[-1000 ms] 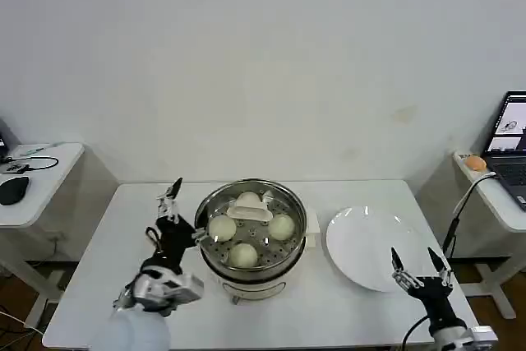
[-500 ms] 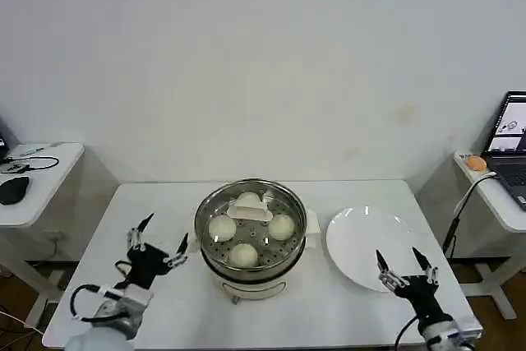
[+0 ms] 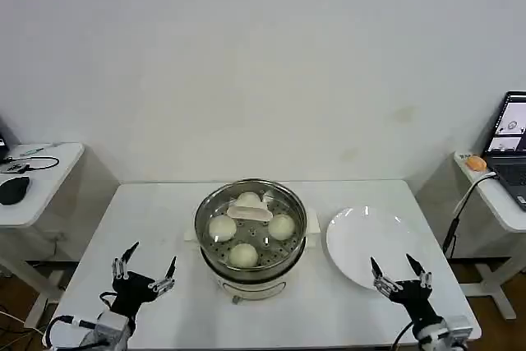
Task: Take steamed baozi put them in steamer then cover it.
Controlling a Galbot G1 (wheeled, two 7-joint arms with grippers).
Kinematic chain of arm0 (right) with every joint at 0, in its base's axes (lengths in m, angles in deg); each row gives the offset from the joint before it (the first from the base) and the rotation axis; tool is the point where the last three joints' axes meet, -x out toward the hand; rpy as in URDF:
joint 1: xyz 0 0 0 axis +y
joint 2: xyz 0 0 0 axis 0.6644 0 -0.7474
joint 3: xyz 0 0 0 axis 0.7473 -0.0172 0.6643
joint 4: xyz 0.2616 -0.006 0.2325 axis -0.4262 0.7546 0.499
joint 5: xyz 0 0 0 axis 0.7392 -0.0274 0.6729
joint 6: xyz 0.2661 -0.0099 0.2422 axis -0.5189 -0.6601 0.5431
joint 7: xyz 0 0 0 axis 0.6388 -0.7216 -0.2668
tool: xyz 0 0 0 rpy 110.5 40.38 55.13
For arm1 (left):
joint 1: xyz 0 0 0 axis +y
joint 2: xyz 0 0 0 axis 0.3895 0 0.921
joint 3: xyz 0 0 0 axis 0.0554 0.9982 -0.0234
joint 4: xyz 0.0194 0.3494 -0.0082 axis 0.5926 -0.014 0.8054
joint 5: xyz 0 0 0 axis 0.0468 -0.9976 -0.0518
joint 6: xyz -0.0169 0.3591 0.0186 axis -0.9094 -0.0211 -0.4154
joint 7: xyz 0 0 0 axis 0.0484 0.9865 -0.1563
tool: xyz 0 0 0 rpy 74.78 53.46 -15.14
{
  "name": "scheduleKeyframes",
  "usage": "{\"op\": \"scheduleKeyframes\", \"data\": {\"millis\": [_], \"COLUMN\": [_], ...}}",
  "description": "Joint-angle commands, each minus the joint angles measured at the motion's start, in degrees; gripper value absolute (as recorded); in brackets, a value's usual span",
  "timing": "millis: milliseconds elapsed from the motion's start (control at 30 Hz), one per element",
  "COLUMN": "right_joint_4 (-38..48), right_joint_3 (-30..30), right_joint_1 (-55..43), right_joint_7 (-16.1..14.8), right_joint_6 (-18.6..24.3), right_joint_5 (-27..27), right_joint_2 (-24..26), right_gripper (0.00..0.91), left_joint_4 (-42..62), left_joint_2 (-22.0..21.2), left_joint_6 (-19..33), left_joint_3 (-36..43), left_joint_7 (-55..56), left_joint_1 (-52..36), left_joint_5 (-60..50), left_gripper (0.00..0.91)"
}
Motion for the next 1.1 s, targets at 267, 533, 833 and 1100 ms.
{"op": "scheduleKeyframes", "data": {"millis": [267,533,833,1100], "right_joint_4": [-1.35,-1.42,-1.35,-1.27], "right_joint_3": [-0.43,-0.04,0.57,0.7], "right_joint_1": [0.33,0.25,-0.03,-0.05], "right_joint_7": [0.94,1.85,1.16,1.12], "right_joint_6": [-2.6,-2.44,-1.86,-2.03], "right_joint_5": [-0.38,-1.16,-1.36,-1.88], "right_joint_2": [0.31,-0.79,-1.37,-1.55], "right_gripper": [0.907,0.907,0.907,0.907], "left_joint_4": [-0.91,-1.26,-1.41,-1.38], "left_joint_2": [-1.35,-1.8,-1.63,-2.02], "left_joint_6": [1.14,1.3,1.21,1.14], "left_joint_3": [-1.32,-0.96,-0.98,-0.85], "left_joint_7": [0.45,0.74,0.57,0.4], "left_joint_1": [4.52,5.36,5.36,4.97], "left_joint_5": [3.23,3.34,3.45,3.43], "left_gripper": [0.907,0.907,0.907,0.907]}}
